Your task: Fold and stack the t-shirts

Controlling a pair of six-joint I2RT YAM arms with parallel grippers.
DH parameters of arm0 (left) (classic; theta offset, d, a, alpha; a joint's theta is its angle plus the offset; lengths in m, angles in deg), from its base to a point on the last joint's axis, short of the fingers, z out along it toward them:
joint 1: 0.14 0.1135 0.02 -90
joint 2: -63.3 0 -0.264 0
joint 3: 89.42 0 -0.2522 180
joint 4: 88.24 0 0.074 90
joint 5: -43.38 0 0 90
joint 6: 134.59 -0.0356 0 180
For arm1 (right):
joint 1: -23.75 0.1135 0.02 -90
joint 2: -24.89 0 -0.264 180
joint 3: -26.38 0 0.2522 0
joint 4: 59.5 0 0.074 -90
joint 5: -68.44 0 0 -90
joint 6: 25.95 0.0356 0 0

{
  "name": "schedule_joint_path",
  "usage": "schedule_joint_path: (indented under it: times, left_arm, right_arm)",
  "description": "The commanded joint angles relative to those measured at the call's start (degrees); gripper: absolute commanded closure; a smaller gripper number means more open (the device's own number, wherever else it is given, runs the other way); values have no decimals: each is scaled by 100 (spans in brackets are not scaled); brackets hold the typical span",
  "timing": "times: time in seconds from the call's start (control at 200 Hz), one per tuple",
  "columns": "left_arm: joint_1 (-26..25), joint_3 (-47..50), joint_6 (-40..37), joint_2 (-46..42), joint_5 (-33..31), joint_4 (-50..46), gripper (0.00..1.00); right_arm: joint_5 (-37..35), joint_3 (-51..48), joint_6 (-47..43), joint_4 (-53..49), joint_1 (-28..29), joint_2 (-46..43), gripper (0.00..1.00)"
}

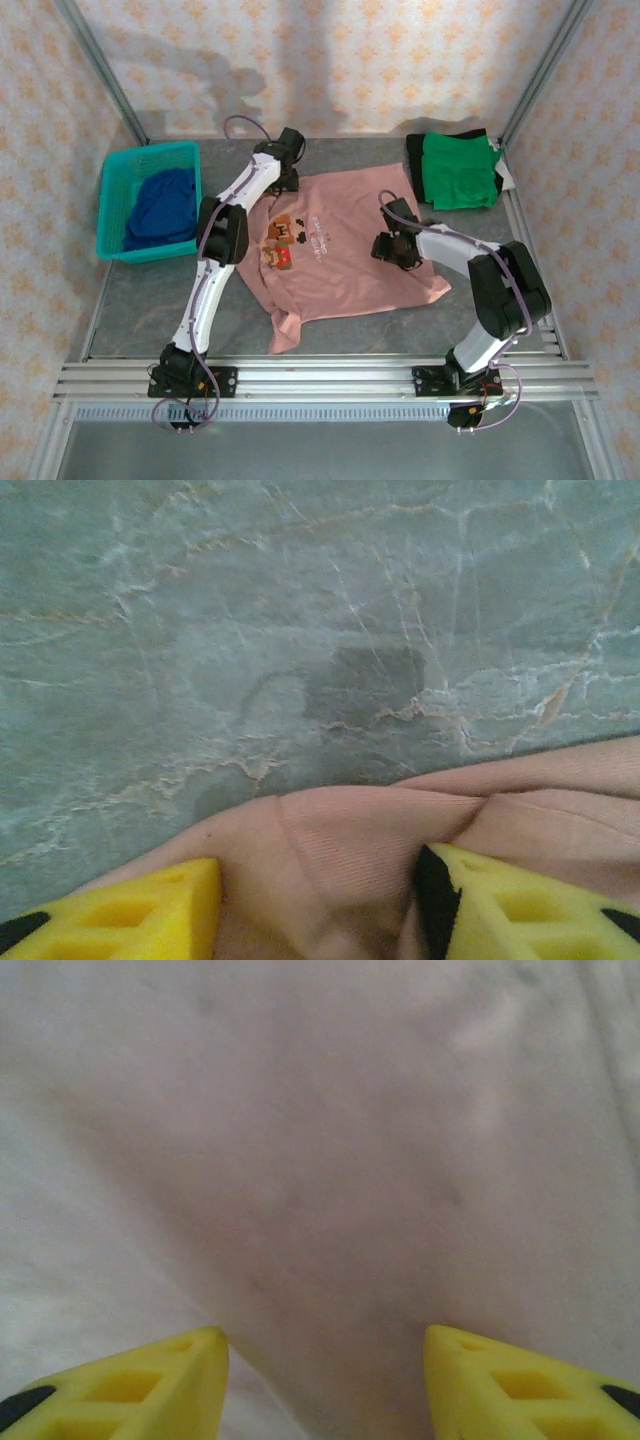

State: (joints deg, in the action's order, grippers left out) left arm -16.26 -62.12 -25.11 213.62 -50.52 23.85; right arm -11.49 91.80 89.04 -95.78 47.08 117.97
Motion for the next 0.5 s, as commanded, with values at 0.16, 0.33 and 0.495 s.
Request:
schedule_joint_path:
  times: [0.16, 0.33, 0.495]
  left_arm:
    - [73, -3, -203, -560, 42, -450, 92]
    - [232, -291, -125, -1120, 96, -586, 100]
    - [248, 226, 69, -2046, 6, -568, 100]
  right_arm:
    - [-688, -673, 697, -576, 198, -1071, 49]
    - [-963, -1019, 1172, -777, 203, -1078, 68]
    - [-880, -1288, 1554, -610, 203, -1015, 77]
